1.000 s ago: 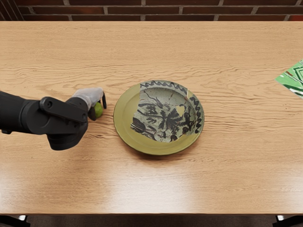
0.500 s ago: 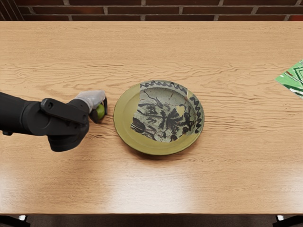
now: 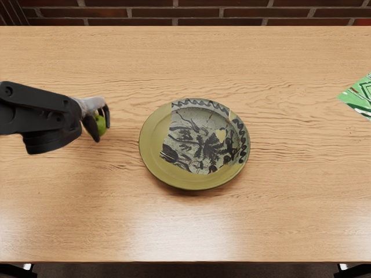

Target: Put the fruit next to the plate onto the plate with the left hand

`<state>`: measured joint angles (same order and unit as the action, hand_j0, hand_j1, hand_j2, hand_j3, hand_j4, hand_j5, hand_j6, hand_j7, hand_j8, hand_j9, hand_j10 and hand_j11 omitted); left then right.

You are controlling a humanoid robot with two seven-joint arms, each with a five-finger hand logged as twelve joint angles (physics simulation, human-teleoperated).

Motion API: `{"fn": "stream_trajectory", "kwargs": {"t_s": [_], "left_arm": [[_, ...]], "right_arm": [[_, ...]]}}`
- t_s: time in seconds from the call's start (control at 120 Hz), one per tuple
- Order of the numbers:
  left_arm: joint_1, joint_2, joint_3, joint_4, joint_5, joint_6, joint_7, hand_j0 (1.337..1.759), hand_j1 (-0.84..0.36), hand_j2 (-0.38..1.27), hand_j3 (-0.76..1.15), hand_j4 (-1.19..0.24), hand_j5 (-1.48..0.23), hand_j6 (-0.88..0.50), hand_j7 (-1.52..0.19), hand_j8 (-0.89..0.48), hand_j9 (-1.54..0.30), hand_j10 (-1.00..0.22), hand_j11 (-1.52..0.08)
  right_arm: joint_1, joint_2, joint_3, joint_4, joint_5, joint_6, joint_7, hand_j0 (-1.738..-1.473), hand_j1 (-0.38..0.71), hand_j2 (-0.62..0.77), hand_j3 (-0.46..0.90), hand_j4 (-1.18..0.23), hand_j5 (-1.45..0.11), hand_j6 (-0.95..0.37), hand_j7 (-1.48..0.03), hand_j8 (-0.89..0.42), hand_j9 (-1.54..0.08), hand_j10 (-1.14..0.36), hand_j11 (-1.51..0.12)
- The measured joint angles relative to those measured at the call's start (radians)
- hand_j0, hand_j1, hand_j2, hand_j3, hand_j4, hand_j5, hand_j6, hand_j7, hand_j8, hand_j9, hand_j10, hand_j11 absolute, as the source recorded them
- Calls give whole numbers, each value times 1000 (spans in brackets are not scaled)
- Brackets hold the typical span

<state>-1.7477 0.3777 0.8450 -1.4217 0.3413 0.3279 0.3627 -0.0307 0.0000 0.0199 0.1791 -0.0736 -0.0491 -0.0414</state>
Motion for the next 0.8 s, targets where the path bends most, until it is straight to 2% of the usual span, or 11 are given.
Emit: {"fn": "stream_trajectory", "kwargs": {"t_s": [0.2,0.392,0.433,0.8], "left_arm": [[-86,30,-33,-14,-49,-142,-5,1643,-373,342,-2,-763,-1188,-287,-1217,-241,-1215,-594,-1197],[-175,25,-45,-33,-91,-204,-6,1642,-368,301,-1,-762,-1193,-284,-1228,-237,-1221,-595,-1200],[-200,25,-46,-37,-109,-219,-6,1642,-367,333,-1,-768,-1193,-291,-1227,-246,-1220,-596,-1201],[-242,-77,-124,-57,-154,-300,-5,1643,-336,285,0,-788,-1187,-303,-1233,-252,-1228,-614,-1201]], "right_arm": [[0,0,0,0,0,0,0,-1658,-318,-5,0,-26,-34,-26,-34,-26,-34,-26,-34],[0,0,0,0,0,0,0,-1658,-318,-5,0,-26,-34,-26,-34,-26,-34,-26,-34],[0,0,0,0,0,0,0,-1658,-318,-5,0,-26,-34,-26,-34,-26,-34,-26,-34],[0,0,0,0,0,0,0,-1658,-318,-5,0,-26,-34,-26,-34,-26,-34,-26,-34]]}}
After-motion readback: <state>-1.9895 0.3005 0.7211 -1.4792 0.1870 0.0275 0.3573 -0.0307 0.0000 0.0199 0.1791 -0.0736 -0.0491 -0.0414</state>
